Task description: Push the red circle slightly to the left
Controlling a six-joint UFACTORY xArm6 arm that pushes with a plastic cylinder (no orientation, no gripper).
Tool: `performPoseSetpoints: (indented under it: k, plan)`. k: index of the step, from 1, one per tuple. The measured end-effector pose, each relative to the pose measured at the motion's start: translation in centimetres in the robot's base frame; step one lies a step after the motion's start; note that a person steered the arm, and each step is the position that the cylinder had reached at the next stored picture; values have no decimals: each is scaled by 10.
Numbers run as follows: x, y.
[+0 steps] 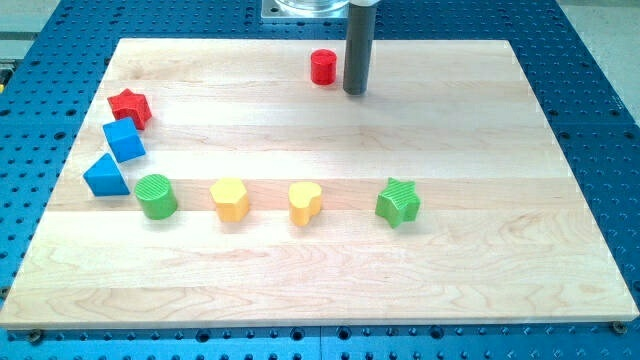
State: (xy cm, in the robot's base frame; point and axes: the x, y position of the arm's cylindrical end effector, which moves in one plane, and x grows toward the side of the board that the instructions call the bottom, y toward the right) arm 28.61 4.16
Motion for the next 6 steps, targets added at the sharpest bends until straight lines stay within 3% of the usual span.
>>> performPoseSetpoints:
  k: [1, 2, 4, 5, 6]
  plan:
    - [-39, -29]
    - [-7, -20]
    - [-18, -39]
    - [4, -75]
    - [14, -172]
